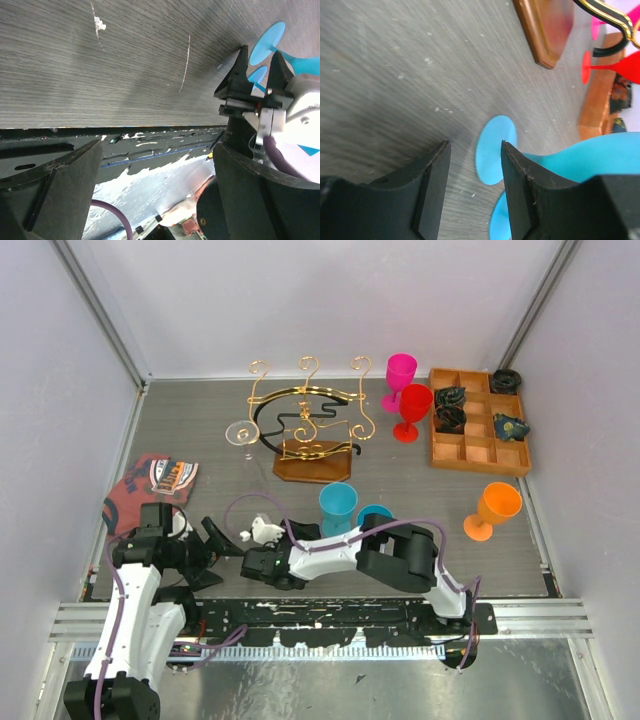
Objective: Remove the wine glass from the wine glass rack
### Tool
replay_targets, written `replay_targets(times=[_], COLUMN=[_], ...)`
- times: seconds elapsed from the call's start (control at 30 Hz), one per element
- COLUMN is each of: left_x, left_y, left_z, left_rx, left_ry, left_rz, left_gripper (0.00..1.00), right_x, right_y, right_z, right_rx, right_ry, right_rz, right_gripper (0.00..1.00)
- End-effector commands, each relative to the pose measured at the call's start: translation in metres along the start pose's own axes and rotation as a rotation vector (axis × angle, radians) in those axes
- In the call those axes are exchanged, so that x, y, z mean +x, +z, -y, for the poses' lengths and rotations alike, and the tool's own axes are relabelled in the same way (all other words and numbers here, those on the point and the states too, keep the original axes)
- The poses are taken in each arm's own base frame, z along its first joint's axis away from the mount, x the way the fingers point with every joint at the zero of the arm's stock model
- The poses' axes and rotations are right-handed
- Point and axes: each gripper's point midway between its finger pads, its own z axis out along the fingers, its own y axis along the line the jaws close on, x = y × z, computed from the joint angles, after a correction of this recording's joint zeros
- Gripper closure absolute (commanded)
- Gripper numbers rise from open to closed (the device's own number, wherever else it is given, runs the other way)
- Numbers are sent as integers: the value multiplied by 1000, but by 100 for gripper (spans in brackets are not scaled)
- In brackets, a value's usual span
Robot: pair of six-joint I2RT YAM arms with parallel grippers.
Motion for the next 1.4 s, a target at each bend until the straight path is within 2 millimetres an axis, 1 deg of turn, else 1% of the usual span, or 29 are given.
replay_targets(times=[0.0, 0.1, 0.17, 0.27, 0.33, 0.47, 0.53, 0.63, 0.67, 0.7, 0.8, 0.87, 0.9, 0.93, 1.03, 1.07, 1.1, 1.17, 1.23, 1.3, 1.37], left_x=[4, 3, 0, -6, -16, -35, -47, -66, -72, -75, -87, -99, -108, -113, -129, -133, -138, -145, -153, -159, -166], left_y=[0, -1, -4, -14, -28, -60, -75, -92, -94, -95, -95, -98, -103, -107, -119, -122, -126, -131, -132, -130, -123], left_z=[1, 0, 3, 9, 15, 32, 46, 71, 81, 91, 122, 140, 150, 156, 178, 183, 191, 203, 214, 223, 230], left_rx=[16, 10, 12, 8, -3, -31, -16, 31, 61, 99, 218, 283, 314, 322, 352, 359, 373, 401, 426, 453, 472], left_ry=[13, 15, 23, 61, 99, 151, 172, 192, 196, 198, 204, 220, 238, 244, 278, 284, 291, 287, 277, 266, 248], left_rz=[-19, -9, 8, 58, 130, 263, 330, 410, 430, 430, 428, 460, 496, 512, 554, 561, 570, 580, 579, 564, 531], left_gripper=[2, 2, 2, 2, 2, 2, 0, 7, 10, 16, 28, 29, 28, 26, 14, 7, 5, 3, 3, 3, 3], right_x=[-9, -21, -30, -45, -57, -78, -90, -104, -107, -110, -120, -125, -127, -129, -129, -128, -127, -124, -122, -120, -118], right_y=[-27, -48, -63, -91, -111, -142, -157, -174, -176, -181, -194, -202, -206, -209, -212, -212, -212, -211, -209, -208, -209], right_z=[-68, -71, -68, -55, -45, -17, 1, 36, 45, 58, 85, 104, 112, 121, 145, 151, 157, 166, 173, 178, 183], right_rx=[-342, -423, -474, -560, -639, -719, -756, -761, -750, -743, -765, -783, -787, -786, -766, -756, -746, -726, -706, -693, -686], right_ry=[156, 198, 234, 311, 385, 486, 534, 605, 618, 641, 701, 748, 766, 784, 830, 843, 854, 873, 886, 899, 909], right_rz=[-23, 4, 21, 39, 59, 90, 120, 178, 189, 209, 259, 292, 308, 324, 356, 363, 370, 380, 385, 390, 393], right_gripper=[48, 49, 51, 52, 52, 53, 52, 52, 52, 52, 52, 52, 52, 52, 52, 52, 52, 52, 52, 52, 52])
